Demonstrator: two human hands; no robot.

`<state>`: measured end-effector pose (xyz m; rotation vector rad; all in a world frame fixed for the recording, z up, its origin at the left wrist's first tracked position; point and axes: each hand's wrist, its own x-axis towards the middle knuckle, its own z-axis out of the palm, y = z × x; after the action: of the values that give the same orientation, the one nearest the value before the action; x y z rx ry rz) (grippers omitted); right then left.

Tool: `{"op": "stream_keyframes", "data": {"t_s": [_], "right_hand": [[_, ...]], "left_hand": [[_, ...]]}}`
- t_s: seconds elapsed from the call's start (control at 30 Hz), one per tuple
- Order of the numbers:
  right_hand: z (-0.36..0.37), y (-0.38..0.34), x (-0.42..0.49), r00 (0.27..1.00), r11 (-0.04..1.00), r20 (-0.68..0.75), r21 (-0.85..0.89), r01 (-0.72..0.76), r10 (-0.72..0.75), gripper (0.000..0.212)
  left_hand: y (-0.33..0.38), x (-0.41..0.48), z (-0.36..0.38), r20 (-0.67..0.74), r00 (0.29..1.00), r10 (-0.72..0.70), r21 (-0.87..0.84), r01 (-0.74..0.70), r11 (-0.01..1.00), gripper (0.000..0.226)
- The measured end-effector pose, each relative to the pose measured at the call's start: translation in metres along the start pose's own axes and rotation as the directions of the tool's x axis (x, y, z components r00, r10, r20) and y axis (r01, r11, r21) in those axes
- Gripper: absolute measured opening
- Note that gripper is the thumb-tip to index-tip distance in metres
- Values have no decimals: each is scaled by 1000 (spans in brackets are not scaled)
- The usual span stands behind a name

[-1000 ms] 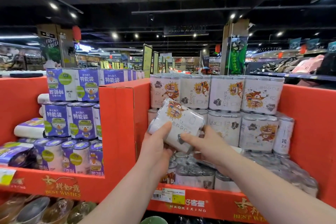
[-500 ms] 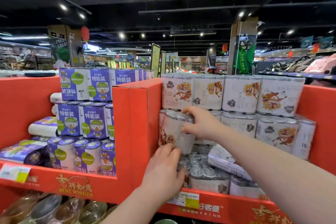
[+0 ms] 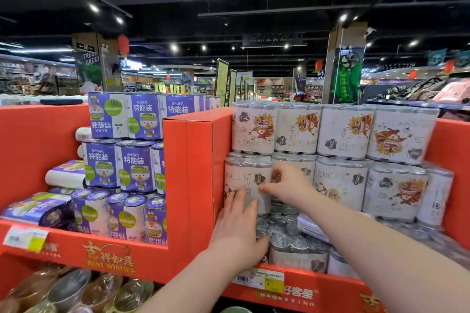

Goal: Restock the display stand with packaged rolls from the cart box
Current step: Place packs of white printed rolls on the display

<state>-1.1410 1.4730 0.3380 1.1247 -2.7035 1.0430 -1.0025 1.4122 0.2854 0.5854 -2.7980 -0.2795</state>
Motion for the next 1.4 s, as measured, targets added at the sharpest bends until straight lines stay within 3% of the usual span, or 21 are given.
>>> {"op": "stream_keyframes", "data": {"t_s": [0.2,0.3,0.37,0.43,0.5,0.57,0.67,0.77,0.87,1.0,1.1,1.27,1.33,1.4], "right_hand": [[-17,2,-13,1000,1000,19,-11,23,-23,37],[-51,17,-29,1000,990,-24,-138,4,-8,31],[-75,34,-42,998,953,12,-295,-62,69,32],[-91,50,-55,973,857,93,-497,-138,211,49],[-96,64,-66,926,789,175,-589,-173,334,64],[-94,72,-72,900,801,210,-561,-208,381,70],[-89,82,-77,917,859,159,-436,-269,367,77],[-83,87,-79,955,955,77,-104,-279,288,66],[-77,84,-80,981,963,-32,197,-182,191,59],[-73,71,-78,980,846,-144,532,-40,137,36],[-69,61,-74,980,728,-171,684,43,104,33],[-52,50,-72,993,590,-84,807,20,81,34],[-49,51,-71,994,639,-77,769,8,80,39],[-51,52,-70,997,724,-62,690,6,51,46]], "left_hand": [[-1,1,2,34,999,-12,-7,12,1000,75],[0,-1,0,5,1000,-9,-42,9,999,72],[2,-3,1,-47,999,7,-68,-11,998,63],[7,-5,2,-114,993,39,-72,-48,996,52],[15,-6,2,-157,985,68,-86,-82,993,44],[24,-6,4,-149,986,73,-100,-89,991,44],[33,-3,8,-113,990,81,-104,-93,990,47],[37,-2,12,-83,993,79,-118,-89,989,48],[37,-2,13,-78,996,41,-248,-59,967,52],[45,0,3,-120,991,-53,-623,-34,782,53],[52,3,-7,-82,991,-108,-871,-18,491,44],[56,13,-11,-30,983,-179,-997,-18,71,35],[54,17,-12,-61,975,-215,-998,-53,44,31],[52,20,-13,-92,971,-223,-993,-71,97,31]]}}
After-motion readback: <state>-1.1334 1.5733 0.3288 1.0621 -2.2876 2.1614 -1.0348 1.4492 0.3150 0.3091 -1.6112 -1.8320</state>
